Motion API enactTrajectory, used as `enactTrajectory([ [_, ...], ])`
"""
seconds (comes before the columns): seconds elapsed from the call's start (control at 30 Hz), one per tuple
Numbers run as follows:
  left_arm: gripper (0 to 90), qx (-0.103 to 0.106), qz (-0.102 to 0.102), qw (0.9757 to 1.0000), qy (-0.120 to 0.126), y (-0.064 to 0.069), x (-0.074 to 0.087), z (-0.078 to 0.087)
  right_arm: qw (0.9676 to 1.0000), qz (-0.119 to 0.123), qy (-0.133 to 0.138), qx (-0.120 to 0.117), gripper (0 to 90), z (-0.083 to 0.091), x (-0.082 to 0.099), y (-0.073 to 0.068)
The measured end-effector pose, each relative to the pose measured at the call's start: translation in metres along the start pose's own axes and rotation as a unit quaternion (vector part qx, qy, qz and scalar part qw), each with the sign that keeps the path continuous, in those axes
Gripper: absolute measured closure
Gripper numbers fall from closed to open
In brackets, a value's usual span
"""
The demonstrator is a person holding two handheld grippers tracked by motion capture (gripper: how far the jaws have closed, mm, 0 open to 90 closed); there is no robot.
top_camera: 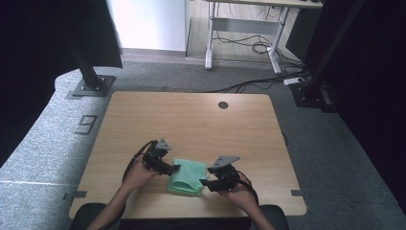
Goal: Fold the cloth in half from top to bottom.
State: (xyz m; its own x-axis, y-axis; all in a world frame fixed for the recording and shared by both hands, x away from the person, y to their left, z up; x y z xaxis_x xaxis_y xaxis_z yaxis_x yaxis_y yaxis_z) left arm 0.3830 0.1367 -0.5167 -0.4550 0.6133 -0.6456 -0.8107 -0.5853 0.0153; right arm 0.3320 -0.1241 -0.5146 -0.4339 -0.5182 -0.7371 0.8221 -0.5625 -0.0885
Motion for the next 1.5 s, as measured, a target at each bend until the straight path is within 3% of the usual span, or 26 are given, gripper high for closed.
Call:
enactTrajectory([
  [0.2,6.5,0.013,-0.009,0.9998,-0.009,0.017,0.012,0.002,0.9995,-0.012,-0.019,0.020,33.3,-0.025,-0.004,0.005],
  [0.27,6.4,0.000,-0.013,0.9997,-0.021,0.018,0.017,0.003,0.9992,-0.014,-0.029,0.023,31.9,-0.031,-0.002,0.003],
  [0.37,6.4,-0.019,-0.005,0.9991,-0.037,0.016,0.026,0.001,0.9990,-0.004,-0.036,0.027,30.6,-0.033,0.001,-0.002],
  [0.47,6.1,-0.019,0.010,0.9988,-0.044,0.012,0.032,-0.001,0.9988,-0.003,-0.039,0.030,28.7,-0.031,0.005,-0.007],
  [0.6,4.8,-0.021,0.010,0.9986,-0.047,0.011,0.032,-0.002,0.9986,0.001,-0.043,0.032,27.2,-0.029,0.010,-0.013],
  [0.8,4.6,-0.021,0.017,0.9990,-0.036,0.012,0.035,0.001,0.9982,0.004,-0.046,0.038,25.8,-0.027,0.017,-0.015],
  [1.0,6.0,-0.009,0.016,0.9995,-0.025,0.024,0.044,0.010,0.9980,-0.005,-0.044,0.045,22.4,-0.028,0.020,-0.013],
  [1.23,5.0,-0.029,0.032,0.9988,-0.021,0.027,0.058,0.010,0.9971,-0.014,-0.045,0.059,18.7,-0.029,0.021,-0.015],
  [1.3,1.0,-0.039,0.034,0.9985,-0.018,0.027,0.059,0.007,0.9962,-0.024,-0.050,0.068,18.7,-0.030,0.021,-0.015],
  [1.5,0.0,-0.033,0.053,0.9980,-0.012,0.024,0.061,0.005,0.9959,-0.027,-0.048,0.073,19.2,-0.030,0.021,-0.014],
])
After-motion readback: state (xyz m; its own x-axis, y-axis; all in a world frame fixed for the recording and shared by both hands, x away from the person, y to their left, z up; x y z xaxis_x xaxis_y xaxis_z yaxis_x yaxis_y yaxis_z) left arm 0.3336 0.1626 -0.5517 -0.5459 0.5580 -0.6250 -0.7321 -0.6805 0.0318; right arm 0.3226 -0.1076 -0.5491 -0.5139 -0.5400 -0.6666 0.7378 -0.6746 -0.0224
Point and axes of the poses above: each handheld gripper's, and its own axes: z roughly backward along the jaws, x roughly out of its underside, y roughly to its right, the point moved 1 cm from there along -z, roughly forward along the jaws, and after that the axes turned 1 degree about -z, right-handed, at the moved point
